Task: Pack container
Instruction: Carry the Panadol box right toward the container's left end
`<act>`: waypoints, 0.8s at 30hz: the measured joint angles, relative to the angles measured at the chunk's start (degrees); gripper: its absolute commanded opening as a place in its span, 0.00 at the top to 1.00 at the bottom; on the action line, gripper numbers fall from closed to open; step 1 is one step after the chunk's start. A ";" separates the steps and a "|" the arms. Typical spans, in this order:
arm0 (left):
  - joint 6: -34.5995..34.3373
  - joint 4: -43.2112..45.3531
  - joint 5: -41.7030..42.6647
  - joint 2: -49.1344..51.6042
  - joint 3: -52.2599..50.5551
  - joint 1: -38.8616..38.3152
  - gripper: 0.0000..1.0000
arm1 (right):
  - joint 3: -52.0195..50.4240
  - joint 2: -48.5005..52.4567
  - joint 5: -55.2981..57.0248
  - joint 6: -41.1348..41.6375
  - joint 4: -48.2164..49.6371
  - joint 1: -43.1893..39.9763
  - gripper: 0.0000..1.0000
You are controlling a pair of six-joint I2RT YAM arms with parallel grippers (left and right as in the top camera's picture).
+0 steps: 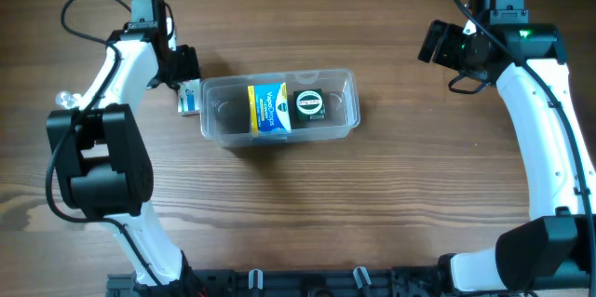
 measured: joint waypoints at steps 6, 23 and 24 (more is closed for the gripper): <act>4.87 2.27 2.73 0.00 0.00 0.00 0.29 | 0.00 0.00 0.00 0.00 0.00 0.00 0.00; 5.44 0.96 3.80 4.39 0.00 0.00 0.58 | 0.00 0.00 0.00 0.00 0.00 0.00 0.00; 5.40 0.96 3.43 4.37 0.04 0.00 0.59 | 0.00 0.00 0.00 0.00 0.00 0.00 0.00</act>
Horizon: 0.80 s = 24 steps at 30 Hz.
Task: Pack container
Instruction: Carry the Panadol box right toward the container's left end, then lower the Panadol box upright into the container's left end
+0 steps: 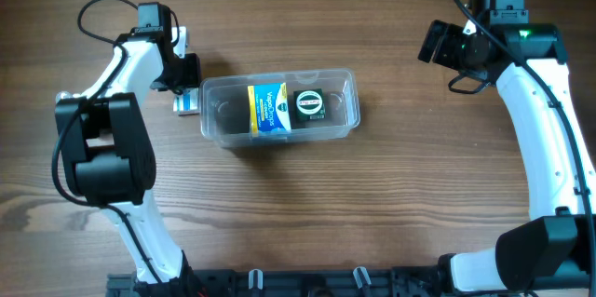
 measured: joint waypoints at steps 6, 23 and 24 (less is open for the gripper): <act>-0.11 -0.04 -3.30 0.00 0.39 0.00 0.54 | 0.00 0.00 0.00 0.00 0.00 0.00 0.00; -0.76 -23.63 8.04 -31.80 7.72 -9.92 0.50 | 0.00 0.00 0.00 0.00 0.00 0.00 0.00; -1.33 -25.22 8.20 -31.41 7.72 -11.56 0.50 | 0.00 0.00 0.00 0.00 0.00 0.00 0.00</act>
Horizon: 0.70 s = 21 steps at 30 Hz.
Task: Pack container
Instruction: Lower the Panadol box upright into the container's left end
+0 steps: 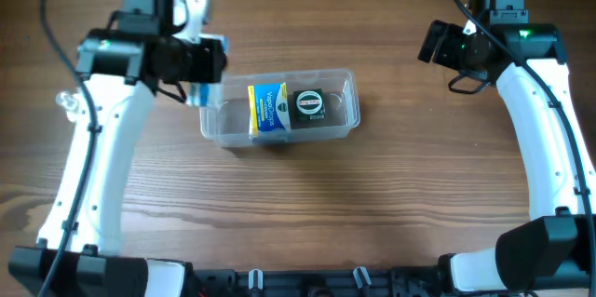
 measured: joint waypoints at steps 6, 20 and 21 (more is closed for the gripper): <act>-2.93 -3.43 -1.14 3.02 0.00 -5.66 0.50 | 0.00 0.00 0.00 0.00 0.00 0.00 0.00; -13.14 -7.50 -10.23 8.66 -1.97 -6.73 0.47 | 0.00 0.00 0.00 0.00 0.00 0.00 0.00; -13.27 -7.13 -10.27 8.81 -2.97 -6.73 0.47 | 0.00 0.00 0.00 0.00 0.00 0.00 0.00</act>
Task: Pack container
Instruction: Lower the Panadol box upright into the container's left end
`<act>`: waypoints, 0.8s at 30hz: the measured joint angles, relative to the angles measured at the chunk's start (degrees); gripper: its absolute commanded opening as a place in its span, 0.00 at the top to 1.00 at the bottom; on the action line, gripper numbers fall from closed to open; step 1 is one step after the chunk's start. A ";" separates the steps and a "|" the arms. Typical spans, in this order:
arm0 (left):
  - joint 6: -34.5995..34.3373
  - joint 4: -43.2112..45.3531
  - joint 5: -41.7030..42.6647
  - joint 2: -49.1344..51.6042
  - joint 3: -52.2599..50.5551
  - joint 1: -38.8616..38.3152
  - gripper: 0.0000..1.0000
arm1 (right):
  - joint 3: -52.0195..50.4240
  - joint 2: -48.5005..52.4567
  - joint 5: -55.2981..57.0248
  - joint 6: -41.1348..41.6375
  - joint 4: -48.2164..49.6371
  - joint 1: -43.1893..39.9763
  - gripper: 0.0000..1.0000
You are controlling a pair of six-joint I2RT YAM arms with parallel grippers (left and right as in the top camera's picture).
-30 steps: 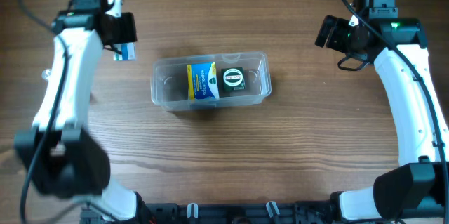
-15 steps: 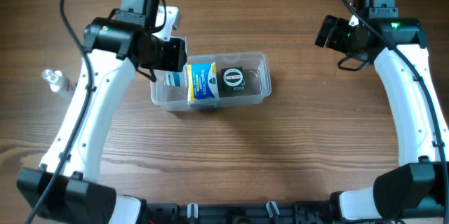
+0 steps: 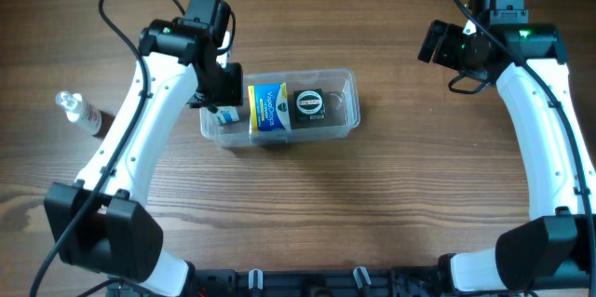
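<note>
A clear plastic container [image 3: 340, 122] lies at mid-table. In it are a blue-and-yellow box [image 3: 269, 108] and a black round tin [image 3: 308, 102]. My left gripper [image 3: 222, 103] is down over the container's left end, shut on a small blue-and-white box [image 3: 224, 117] that sits inside that end. My right gripper [image 3: 431, 44] hangs at the far right, well away from the container, with nothing seen in it; its fingers are too dark to read.
A small clear bottle [image 3: 78, 111] lies on the wooden table [image 3: 307, 213] at the far left. The left arm's white links stretch from the front left corner towards the container.
My left gripper, which held the small blue-and-white box raised by the container's upper left corner, is now lower and further right, with the box inside the container's left end. The bottle shows again.
The small blue-and-white box lay on the table against the container's left end with my left gripper at it. Then the gripper held it up by the container's left corner. Now it is inside the left end. The right arm has stayed still.
</note>
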 measured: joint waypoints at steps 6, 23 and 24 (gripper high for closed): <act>-0.02 3.91 -0.17 1.38 -2.78 0.00 0.45 | 0.00 0.00 0.00 0.00 0.00 0.00 0.00; 0.00 20.09 -8.13 4.79 -3.06 2.10 0.86 | 0.00 0.00 -0.02 0.00 0.00 0.00 0.00; 0.00 20.46 -8.13 5.95 -3.08 2.10 0.89 | 0.00 0.00 0.00 0.00 0.00 0.00 0.00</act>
